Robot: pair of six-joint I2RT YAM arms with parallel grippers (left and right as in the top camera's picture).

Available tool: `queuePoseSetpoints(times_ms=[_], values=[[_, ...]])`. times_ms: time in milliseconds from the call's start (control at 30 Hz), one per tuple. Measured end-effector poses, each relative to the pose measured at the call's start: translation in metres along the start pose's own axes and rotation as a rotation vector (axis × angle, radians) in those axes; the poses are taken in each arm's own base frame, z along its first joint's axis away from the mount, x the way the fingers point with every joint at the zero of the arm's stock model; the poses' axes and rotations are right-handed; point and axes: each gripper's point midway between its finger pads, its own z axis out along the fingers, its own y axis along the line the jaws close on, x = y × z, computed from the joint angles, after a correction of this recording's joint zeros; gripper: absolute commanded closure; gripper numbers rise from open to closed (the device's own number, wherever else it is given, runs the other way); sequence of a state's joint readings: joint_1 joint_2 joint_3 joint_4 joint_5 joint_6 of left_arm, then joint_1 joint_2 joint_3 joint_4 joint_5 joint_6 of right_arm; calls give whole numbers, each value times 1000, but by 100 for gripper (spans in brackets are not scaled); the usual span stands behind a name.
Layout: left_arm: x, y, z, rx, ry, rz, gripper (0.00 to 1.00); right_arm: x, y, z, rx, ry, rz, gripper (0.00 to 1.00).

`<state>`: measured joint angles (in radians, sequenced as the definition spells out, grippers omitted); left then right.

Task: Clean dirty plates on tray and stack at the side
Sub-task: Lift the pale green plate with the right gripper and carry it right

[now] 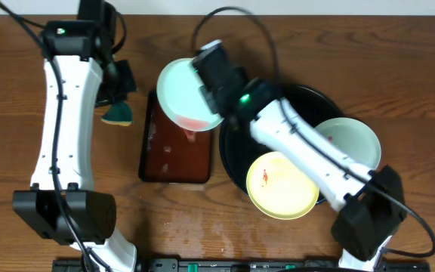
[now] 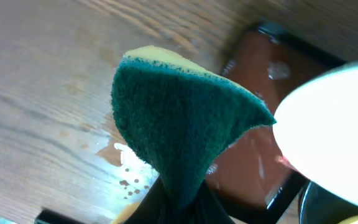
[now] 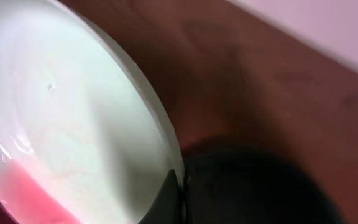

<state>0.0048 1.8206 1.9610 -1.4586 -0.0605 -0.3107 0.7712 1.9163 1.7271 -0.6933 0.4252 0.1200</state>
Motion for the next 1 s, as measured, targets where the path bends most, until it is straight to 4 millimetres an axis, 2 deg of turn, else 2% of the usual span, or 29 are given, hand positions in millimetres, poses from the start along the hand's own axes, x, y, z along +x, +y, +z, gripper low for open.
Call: queuePoseSetpoints(times_ms=[100,267,500,700,1000], values=[[-4,15,1,-13,0,-59,92,-12,12,-14,95,-72,-82,99],[-6,32,3,-30,12,-120,92,-36,20,-41,263,-196,-177,99],[-5,33,3,-26,20,-136,92,-68,19,-75,441,-327,-240,99],[-4,32,3,-23,22,-138,92,-71,23,-85,490,-332,-306,99],[-4,32,3,-23,21,-138,92,-66,20,-86,513,-310,-334,99]])
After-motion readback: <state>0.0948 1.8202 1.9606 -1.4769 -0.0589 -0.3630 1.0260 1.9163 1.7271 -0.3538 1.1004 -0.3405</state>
